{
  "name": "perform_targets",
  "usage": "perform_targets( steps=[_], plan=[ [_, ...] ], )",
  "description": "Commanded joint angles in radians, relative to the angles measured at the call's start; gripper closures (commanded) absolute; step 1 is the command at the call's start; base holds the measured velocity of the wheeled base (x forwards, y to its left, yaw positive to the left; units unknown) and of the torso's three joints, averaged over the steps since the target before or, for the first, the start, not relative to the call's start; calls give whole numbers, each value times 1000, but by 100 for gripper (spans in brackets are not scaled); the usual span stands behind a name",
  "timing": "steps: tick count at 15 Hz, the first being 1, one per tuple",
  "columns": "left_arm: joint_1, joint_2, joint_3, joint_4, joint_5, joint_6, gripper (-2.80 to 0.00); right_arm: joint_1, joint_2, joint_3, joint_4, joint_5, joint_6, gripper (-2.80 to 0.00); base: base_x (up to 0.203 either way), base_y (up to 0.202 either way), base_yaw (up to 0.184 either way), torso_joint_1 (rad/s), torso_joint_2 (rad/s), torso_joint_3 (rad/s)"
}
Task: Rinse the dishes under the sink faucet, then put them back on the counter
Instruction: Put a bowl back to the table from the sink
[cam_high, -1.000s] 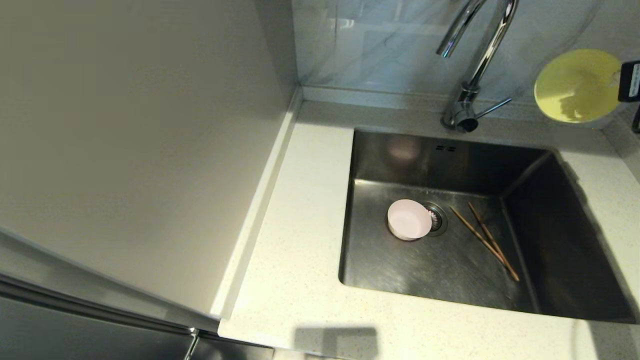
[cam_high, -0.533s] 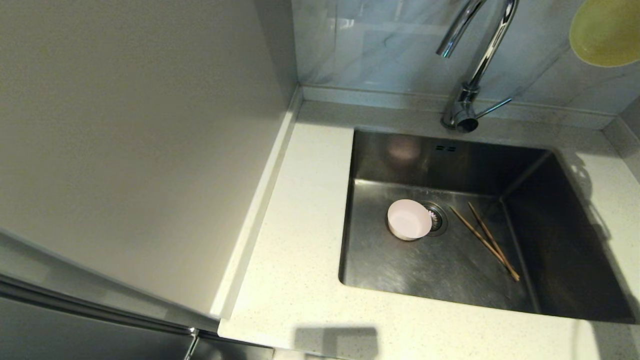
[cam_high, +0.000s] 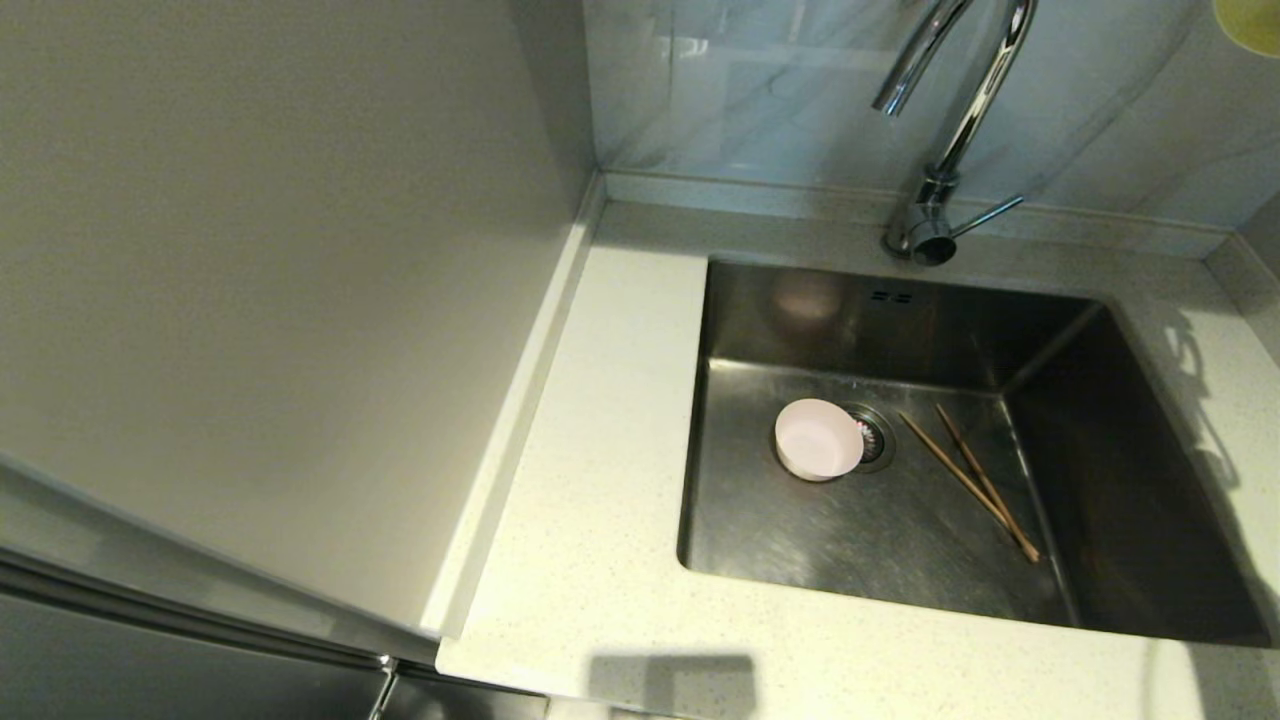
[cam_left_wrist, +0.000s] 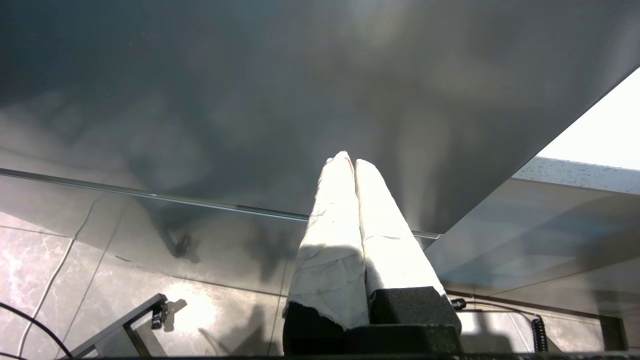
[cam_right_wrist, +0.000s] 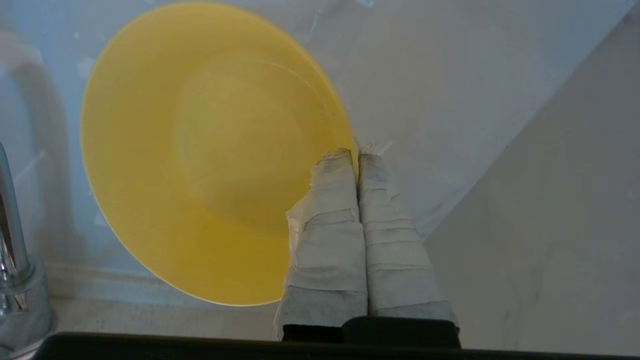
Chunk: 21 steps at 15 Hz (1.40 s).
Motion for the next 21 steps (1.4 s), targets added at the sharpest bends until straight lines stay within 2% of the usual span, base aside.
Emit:
perform_targets(
  steps=[1,3,4,7,11,13,17,19,21],
  plan=[
    [0,-3,0,0,0,-1,0,-2,-3,75,-32,0,-2,0,0,0,0,0,0,0],
    [0,-3,0,0,0,-1,0,-2,-18,173,-126,3,-3,0,0,0,0,0,0,0],
    [0,-3,0,0,0,-1,0,-4,-20,173,-141,4,-2,0,0,0,0,0,0,0],
    [0,-3,0,0,0,-1,0,-26,-10,101,-92,7,0,0,0,0,0,0,0,0],
    [0,-3,0,0,0,-1,0,-33,-10,124,-38,7,0,0,0,0,0,0,0,0],
    [0,-3,0,0,0,-1,0,-47,-9,72,75,9,-1,0,0,0,0,0,0,0],
    [0,-3,0,0,0,-1,0,-91,9,-97,455,10,-4,0,0,0,0,0,0,0],
    [0,-3,0,0,0,-1,0,-129,15,-123,613,10,-34,0,0,0,0,0,0,0],
    [0,-3,0,0,0,-1,0,-159,19,-115,708,11,-71,0,0,0,0,0,0,0]
  ],
)
